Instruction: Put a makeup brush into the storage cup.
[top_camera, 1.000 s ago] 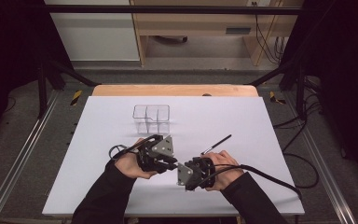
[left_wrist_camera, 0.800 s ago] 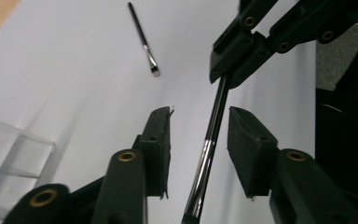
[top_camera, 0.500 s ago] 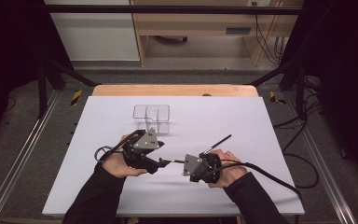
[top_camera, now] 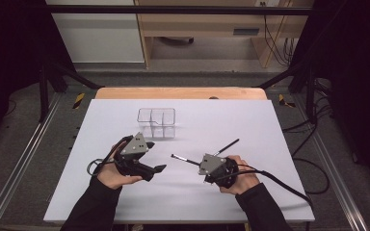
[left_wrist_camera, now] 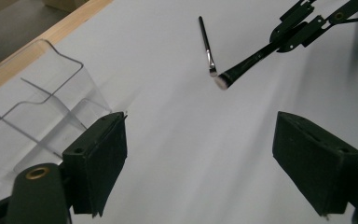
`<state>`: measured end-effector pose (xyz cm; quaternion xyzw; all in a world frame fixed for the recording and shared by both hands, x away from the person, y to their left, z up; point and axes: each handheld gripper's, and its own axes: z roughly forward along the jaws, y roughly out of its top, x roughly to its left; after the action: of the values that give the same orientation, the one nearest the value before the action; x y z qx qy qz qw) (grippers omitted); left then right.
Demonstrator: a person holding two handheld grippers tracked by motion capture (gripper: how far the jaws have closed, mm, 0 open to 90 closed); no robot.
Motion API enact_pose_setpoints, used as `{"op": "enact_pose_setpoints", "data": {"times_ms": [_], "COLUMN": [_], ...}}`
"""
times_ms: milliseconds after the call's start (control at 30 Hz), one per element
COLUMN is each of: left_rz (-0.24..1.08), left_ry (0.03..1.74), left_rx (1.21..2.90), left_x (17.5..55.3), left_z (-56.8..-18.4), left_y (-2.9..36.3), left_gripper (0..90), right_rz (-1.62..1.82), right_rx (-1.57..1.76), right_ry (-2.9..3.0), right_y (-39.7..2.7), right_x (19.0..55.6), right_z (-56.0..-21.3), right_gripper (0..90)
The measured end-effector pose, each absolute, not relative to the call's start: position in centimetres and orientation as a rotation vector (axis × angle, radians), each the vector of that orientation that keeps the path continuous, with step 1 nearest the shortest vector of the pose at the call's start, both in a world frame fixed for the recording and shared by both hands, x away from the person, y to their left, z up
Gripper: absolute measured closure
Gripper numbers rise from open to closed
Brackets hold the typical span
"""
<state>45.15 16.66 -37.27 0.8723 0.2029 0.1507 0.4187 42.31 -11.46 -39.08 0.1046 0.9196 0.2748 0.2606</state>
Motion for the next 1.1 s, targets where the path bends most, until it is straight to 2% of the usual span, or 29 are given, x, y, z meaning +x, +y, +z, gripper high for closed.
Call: {"op": "enact_pose_setpoints", "data": {"times_ms": [533,1100], "left_rz": [0.393,0.371], "left_ry": [0.663,0.738], "left_rx": [2.042,1.879], "left_x": [44.5,43.9], "left_z": [-39.4,-40.4], "left_y": [17.6,16.7], "left_gripper": [15.2,15.8], "right_rz": [1.019,1.203], "right_rx": [0.547,0.704], "right_ry": [2.400,2.320], "right_y": [-12.5,-13.1], "right_x": [42.6,42.5], "right_z": [-40.3,-41.2], "right_gripper": [84.1,84.1]}}
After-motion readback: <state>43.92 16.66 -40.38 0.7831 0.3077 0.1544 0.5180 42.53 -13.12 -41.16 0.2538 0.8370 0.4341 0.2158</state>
